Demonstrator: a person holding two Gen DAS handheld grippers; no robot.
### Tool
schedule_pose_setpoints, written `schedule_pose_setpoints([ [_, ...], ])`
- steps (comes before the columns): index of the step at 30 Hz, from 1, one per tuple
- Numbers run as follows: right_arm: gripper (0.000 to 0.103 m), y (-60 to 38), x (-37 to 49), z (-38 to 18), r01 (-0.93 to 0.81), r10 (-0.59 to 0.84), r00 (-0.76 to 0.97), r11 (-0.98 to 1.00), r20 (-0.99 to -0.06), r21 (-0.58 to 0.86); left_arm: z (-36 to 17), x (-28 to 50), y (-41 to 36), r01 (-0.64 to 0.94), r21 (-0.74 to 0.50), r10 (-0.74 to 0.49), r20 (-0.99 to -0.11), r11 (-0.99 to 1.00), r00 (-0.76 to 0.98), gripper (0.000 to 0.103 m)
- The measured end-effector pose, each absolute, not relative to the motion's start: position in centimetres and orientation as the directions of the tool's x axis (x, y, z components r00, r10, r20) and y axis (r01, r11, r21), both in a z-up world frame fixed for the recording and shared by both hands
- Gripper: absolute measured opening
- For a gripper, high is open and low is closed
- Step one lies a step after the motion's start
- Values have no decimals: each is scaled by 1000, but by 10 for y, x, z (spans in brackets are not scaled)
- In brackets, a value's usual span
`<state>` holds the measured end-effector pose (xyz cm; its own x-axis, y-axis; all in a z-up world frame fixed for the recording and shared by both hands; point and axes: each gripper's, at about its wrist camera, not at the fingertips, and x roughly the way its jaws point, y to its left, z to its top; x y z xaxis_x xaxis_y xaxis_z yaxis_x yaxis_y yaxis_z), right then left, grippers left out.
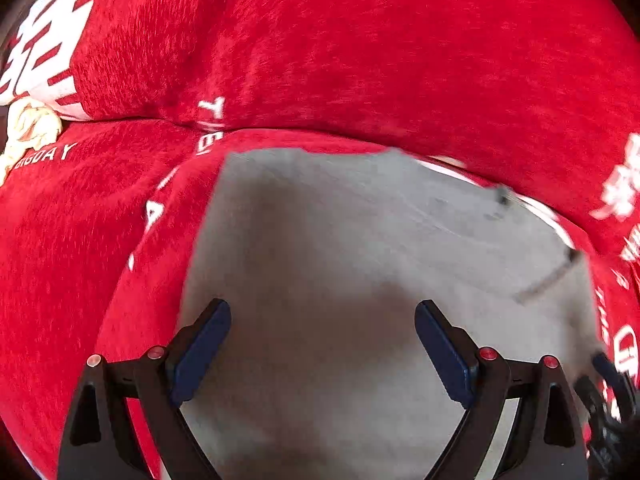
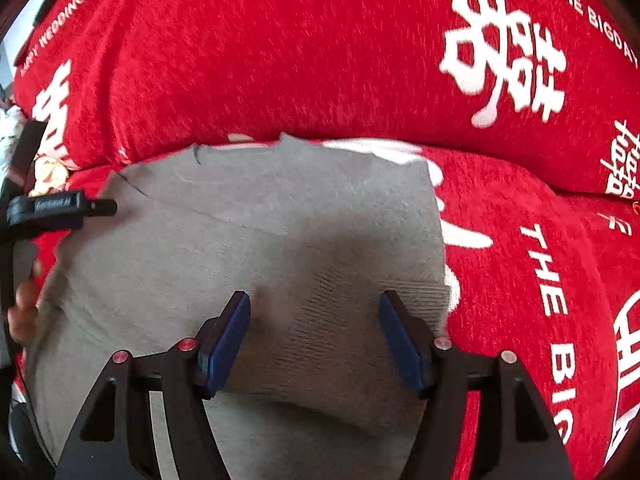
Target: Fold small clothes
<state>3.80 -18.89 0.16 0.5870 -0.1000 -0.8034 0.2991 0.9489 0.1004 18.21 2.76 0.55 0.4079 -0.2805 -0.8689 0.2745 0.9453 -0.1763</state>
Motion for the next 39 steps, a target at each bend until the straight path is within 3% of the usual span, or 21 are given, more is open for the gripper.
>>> schedule_pose_setpoints([
  [6,72,-152,42,-9,236,-62,545,968,-836,82,2,110,4,395,-38,-233,-857,918,459,94],
  [9,74,-143,40,-16,222,-124,564,975,-817,5,-2,98,5,383,49,-184,-817,922,547,103],
  [13,74,-142,25,5,263,-135,566,964,-813,23,11,97,21,350,-32,-218,-834,936,507,102],
  [16,74,-128,13,9,239,-143,577,971,-804,-2,18,78,21,376,-4,-221,-814,927,537,102],
  [20,79,-121,13,-18,263,-104,495,964,-863,35,7,58,15,408,1,-228,-828,913,512,102],
  [25,83,-116,2,-23,294,-153,553,956,-819,20,-5,48,24,388,-39,-246,-830,921,501,102],
  [39,83,-97,-38,-18,262,-186,562,964,-806,-41,-3,24,36,424,-28,-261,-823,905,505,102],
])
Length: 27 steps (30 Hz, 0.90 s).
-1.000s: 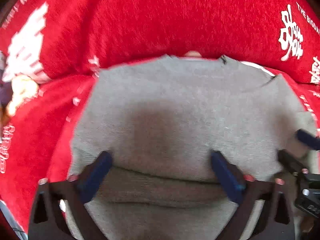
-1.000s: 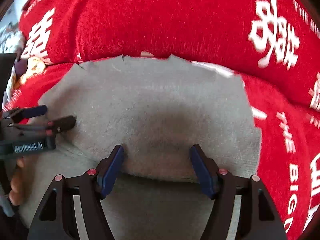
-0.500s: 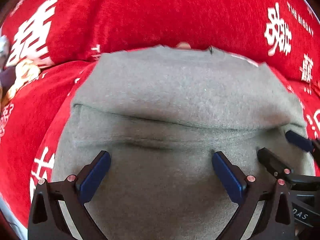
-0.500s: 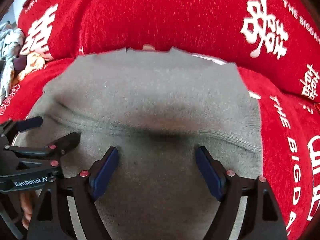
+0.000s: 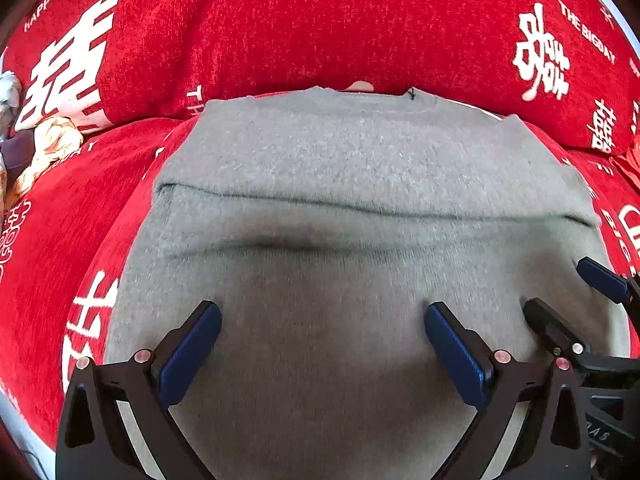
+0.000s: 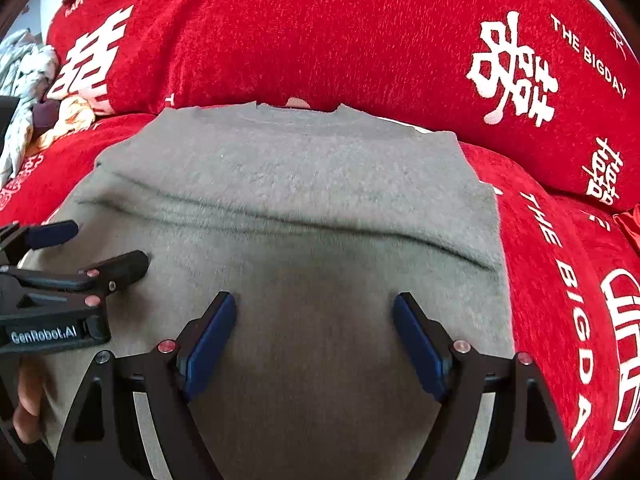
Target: Fold small clothes
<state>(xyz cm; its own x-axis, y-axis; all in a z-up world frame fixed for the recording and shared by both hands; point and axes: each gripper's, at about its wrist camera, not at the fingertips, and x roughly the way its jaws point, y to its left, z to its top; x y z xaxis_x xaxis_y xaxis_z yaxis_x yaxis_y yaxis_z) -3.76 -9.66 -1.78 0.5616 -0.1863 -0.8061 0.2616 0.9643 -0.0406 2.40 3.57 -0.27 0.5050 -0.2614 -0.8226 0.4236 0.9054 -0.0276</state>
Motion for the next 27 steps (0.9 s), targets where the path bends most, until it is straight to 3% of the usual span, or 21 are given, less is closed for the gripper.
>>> schedule_pose_setpoints([
  [13,83,-90,-148,-17,62,-121,567,993,-815,-103,-7,-52,86,491,-27,-308,-809,871,501,103],
  [19,84,-61,-158,-3,20,-91,569,995,-817,-97,-3,-82,88,531,-37,-326,-824,847,463,102],
  [24,84,-8,-154,-25,-141,-128,576,957,-807,-253,-19,-110,81,568,43,-299,-815,822,496,103],
  [27,83,-20,-162,-25,-128,-94,585,970,-805,-207,-22,-106,95,545,15,-297,-826,839,479,103],
])
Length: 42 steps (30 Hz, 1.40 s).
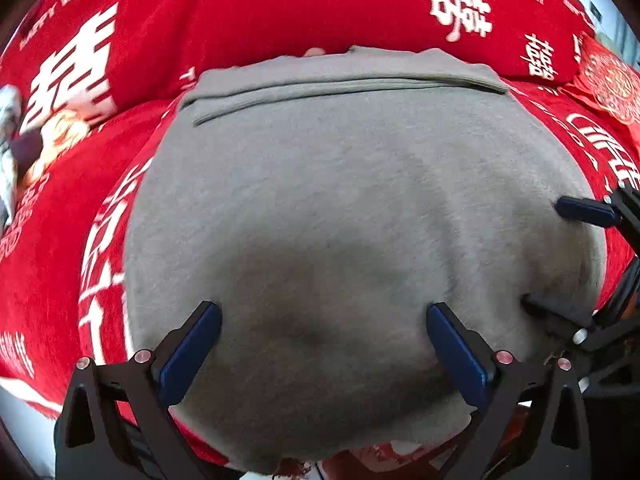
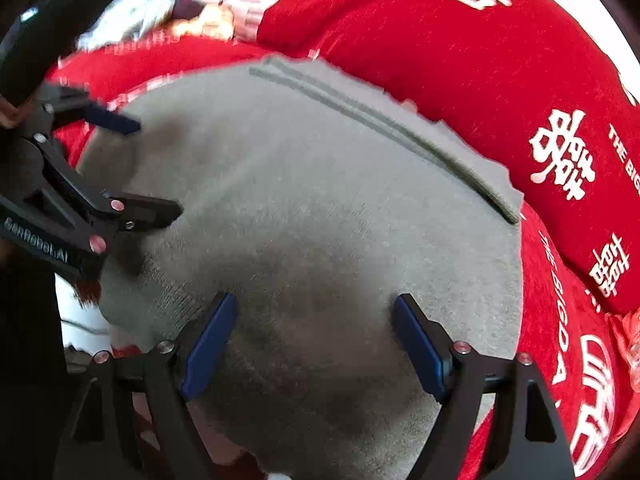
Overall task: Fold small clothes
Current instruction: 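Grasp the grey sweater hem with the right gripper and lift it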
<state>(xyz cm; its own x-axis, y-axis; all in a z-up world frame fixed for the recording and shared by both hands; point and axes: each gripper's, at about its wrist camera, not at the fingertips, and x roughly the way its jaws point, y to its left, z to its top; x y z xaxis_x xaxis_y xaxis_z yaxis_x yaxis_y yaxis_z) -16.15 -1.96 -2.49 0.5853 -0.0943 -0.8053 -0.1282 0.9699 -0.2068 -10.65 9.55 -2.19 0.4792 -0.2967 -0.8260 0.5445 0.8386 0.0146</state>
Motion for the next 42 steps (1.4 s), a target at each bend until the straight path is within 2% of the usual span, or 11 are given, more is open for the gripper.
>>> schedule_pose_setpoints([
  [8,84,-54,-204,-17,-51,-153,547,975,-823,-216,-21,-113,138,480,-64,-314,-828,875,464,103],
  [11,84,-85,-224,-9,57,-124,548,992,-827,-111,-29,-109,168,384,-109,-296,-831,917,470,103],
  [16,83,-123,-244,-19,158,20,525,980,-851,121,-62,-94,197,282,-286,-370,-874,916,315,103],
  [19,76,-120,-241,-26,141,81,523,974,-848,180,-64,-98,191,313,-282,-376,-876,907,303,103],
  [23,75,-110,-233,-28,128,56,544,981,-838,148,-68,-102,182,335,-250,-353,-887,909,297,103],
  [25,61,-101,-235,-28,123,46,546,983,-837,135,-68,-106,179,337,-244,-349,-888,909,298,103],
  [28,52,-93,-238,-32,107,50,535,986,-843,126,-67,-108,178,333,-237,-342,-889,913,305,97],
  [35,52,-91,-240,-37,103,91,523,980,-848,169,-68,-105,186,324,-244,-346,-886,914,308,92],
  [36,42,-89,-239,-37,102,83,520,982,-850,159,-67,-105,189,323,-237,-340,-887,916,313,89],
  [37,17,-87,-237,-38,96,93,509,982,-856,164,-66,-106,190,321,-235,-338,-887,917,316,85],
  [42,14,-86,-236,-39,96,108,502,979,-858,179,-65,-108,203,296,-249,-340,-886,922,315,70],
])
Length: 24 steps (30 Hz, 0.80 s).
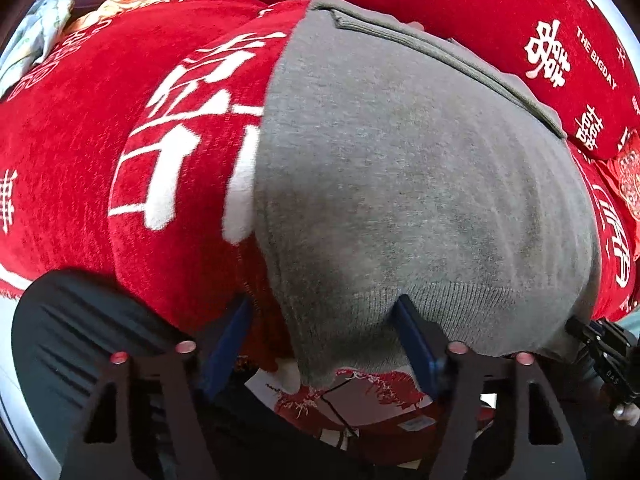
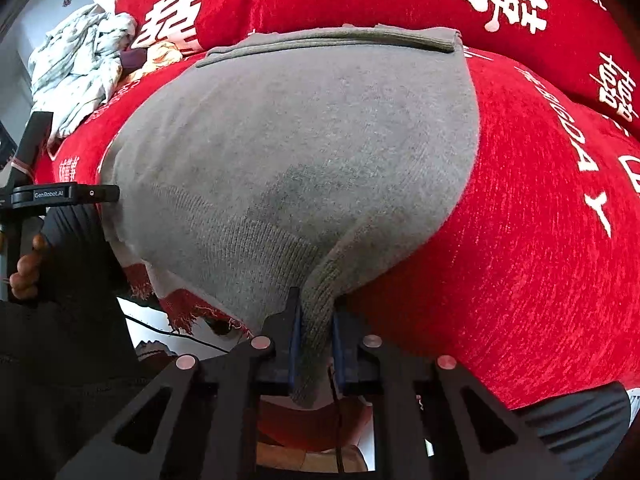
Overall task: Fold small clothes
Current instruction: 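Grasp the grey sweater hem with the right gripper and lift it, then close the left gripper on the hem beside the right gripper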
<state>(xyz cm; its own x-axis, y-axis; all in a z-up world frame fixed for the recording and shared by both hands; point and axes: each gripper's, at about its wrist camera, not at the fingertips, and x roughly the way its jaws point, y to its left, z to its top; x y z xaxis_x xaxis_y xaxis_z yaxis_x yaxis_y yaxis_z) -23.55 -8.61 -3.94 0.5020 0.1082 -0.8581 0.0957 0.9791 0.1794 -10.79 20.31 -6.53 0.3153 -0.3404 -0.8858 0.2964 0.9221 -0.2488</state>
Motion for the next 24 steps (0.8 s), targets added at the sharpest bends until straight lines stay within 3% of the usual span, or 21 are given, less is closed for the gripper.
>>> schedule_pose_setpoints([
  [5,15,-92,-235,-41,103,135,498,972,-856,213,-64,-113,218,274,-277,-356,-886,921,299,70],
  [8,18,-92,-234,-42,101,137,497,972,-857,214,-61,-119,220,275,-273,-355,-881,922,313,80],
  [18,18,-91,-233,-42,100,129,493,974,-860,203,-65,-117,196,320,-291,-385,-876,902,290,80],
  [24,16,-89,-232,-43,87,122,491,978,-862,187,-62,-120,195,319,-273,-370,-878,908,304,42],
])
